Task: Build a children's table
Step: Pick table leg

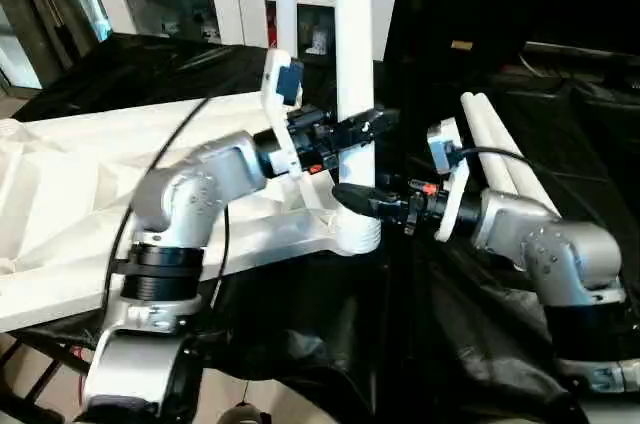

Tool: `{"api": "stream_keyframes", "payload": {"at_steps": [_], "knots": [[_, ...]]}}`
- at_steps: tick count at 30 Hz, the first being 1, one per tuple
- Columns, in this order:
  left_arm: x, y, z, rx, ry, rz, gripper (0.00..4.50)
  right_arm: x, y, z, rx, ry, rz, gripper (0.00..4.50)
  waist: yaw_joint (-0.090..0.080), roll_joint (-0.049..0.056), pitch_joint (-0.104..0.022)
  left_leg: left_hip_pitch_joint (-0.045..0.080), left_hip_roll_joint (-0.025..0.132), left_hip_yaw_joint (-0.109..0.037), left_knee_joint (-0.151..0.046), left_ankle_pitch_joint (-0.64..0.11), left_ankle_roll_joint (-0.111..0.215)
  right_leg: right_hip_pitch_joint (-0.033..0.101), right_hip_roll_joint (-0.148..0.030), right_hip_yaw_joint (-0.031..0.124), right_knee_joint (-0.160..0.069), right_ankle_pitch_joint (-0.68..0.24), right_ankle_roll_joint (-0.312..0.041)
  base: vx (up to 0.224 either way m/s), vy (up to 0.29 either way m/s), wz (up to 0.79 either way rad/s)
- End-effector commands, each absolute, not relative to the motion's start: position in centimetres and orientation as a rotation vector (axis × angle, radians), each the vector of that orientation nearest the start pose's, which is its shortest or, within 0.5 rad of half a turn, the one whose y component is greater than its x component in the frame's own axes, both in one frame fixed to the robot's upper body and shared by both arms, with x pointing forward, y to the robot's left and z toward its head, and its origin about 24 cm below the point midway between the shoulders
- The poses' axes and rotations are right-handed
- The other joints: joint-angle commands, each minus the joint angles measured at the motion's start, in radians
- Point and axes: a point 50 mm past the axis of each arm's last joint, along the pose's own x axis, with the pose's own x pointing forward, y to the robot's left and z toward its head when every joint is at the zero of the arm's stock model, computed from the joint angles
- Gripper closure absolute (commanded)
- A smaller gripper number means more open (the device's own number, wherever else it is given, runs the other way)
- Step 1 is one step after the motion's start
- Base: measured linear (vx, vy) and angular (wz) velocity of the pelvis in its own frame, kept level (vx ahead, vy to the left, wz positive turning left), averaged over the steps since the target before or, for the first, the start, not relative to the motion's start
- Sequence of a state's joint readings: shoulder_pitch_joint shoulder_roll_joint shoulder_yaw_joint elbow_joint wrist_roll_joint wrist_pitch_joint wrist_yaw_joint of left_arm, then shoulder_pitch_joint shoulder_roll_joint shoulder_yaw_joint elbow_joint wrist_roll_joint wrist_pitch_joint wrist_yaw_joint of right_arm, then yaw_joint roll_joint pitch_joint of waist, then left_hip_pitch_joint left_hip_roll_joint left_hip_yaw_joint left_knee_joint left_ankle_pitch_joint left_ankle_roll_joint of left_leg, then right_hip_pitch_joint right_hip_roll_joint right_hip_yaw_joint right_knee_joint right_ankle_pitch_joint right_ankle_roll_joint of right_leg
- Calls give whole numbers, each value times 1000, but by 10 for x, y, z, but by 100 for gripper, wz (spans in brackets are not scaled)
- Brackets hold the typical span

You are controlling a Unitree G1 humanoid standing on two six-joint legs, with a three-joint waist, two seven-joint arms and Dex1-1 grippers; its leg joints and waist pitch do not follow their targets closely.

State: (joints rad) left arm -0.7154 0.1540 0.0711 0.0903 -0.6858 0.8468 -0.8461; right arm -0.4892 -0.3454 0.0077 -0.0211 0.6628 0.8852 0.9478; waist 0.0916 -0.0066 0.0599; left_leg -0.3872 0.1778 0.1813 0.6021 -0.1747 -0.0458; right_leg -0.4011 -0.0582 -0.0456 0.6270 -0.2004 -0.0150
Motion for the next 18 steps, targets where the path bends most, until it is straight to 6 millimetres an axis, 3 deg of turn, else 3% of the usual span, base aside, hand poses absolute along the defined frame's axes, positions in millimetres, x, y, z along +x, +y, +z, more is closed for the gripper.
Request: {"api": "stream_keyframes", "payload": {"at_steps": [1, 9, 14, 15, 16, 18], "knots": [[309, 74, 193, -488, 58, -1389, 257, 291, -124, 138, 351, 302, 1253, 157, 4, -12, -72, 17, 45, -15, -60, -90, 35, 58, -79, 44, -72, -117, -203, 0, 0, 0], [309, 74, 194, -481, 58, -1384, 257, 292, -122, 141, 360, 293, 1268, 157, 6, -18, -74, 16, 44, -14, -59, -77, 34, 59, -79, 44, -71, -104, -197, 0, 0, 0], [308, 74, 195, -485, 53, -1382, 257, 292, -120, 141, 363, 294, 1271, 157, 7, -16, -74, 17, 44, -14, -58, -75, 34, 57, -79, 44, -71, -103, -198, 0, 0, 0], [311, 74, 194, -461, 59, -1337, 257, 293, -120, 141, 364, 292, 1262, 157, 7, -15, -74, 18, 45, -14, -58, -77, 32, 57, -79, 43, -70, -102, -199, 0, 0, 0], [312, 74, 194, -455, 63, -1323, 257, 293, -120, 141, 364, 291, 1259, 157, 6, -21, -74, 18, 46, -14, -59, -77, 33, 57, -79, 43, -71, -103, -199, 0, 0, 0], [320, 74, 191, -430, 88, -1236, 257, 295, -121, 141, 358, 288, 1244, 157, 5, -18, -74, 18, 46, -14, -58, -77, 30, 57, -78, 44, -69, -103, -199, 0, 0, 0]]}}
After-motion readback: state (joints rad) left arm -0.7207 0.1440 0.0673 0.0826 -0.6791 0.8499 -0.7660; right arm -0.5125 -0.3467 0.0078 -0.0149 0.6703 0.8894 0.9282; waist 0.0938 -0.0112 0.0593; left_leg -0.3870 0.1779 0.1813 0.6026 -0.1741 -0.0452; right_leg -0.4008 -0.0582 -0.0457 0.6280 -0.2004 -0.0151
